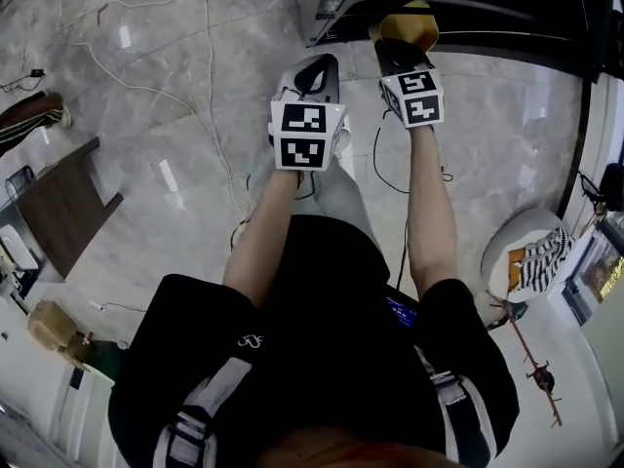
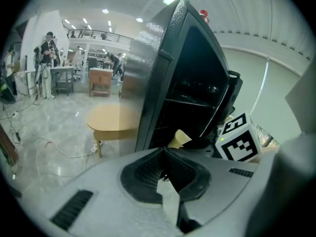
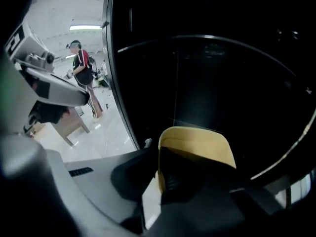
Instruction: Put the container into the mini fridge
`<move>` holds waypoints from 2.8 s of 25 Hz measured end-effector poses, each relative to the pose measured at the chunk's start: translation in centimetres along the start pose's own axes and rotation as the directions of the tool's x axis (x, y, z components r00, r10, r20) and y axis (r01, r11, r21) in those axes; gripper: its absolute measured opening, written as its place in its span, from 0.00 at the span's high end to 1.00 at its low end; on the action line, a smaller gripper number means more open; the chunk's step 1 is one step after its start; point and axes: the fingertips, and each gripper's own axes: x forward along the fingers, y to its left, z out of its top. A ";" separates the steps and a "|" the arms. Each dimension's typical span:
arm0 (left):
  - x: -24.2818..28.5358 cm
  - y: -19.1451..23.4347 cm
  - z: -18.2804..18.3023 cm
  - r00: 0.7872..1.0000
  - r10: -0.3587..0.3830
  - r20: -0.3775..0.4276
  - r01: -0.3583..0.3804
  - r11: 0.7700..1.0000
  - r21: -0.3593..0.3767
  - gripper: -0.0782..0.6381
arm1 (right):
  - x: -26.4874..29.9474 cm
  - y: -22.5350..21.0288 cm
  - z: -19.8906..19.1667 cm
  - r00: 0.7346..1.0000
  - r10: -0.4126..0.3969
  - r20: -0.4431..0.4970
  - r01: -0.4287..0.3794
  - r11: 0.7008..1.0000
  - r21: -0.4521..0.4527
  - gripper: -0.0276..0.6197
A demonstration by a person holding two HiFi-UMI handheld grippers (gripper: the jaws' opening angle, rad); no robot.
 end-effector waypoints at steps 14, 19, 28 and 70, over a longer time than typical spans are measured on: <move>-1.1 2.8 -2.7 0.998 0.059 -0.022 -0.059 0.997 -0.039 0.88 | 9.2 -0.4 -3.5 0.967 0.001 -0.256 -0.124 0.877 -0.464 0.93; -1.6 3.5 -2.5 0.997 0.072 -0.022 -0.073 0.997 -0.036 0.88 | 10.4 -1.2 -3.7 0.966 -0.027 -0.257 -0.083 0.909 -0.408 0.91; -1.6 0.3 -0.8 1.000 0.006 0.007 -0.006 1.000 0.019 0.88 | 2.9 -3.2 -0.3 0.990 -0.139 0.001 0.139 0.988 0.067 0.82; -15.7 -43.3 13.6 0.599 -0.776 0.198 0.575 0.588 0.568 0.88 | -56.7 -6.2 -2.5 0.252 -0.914 0.317 0.621 0.404 0.672 0.94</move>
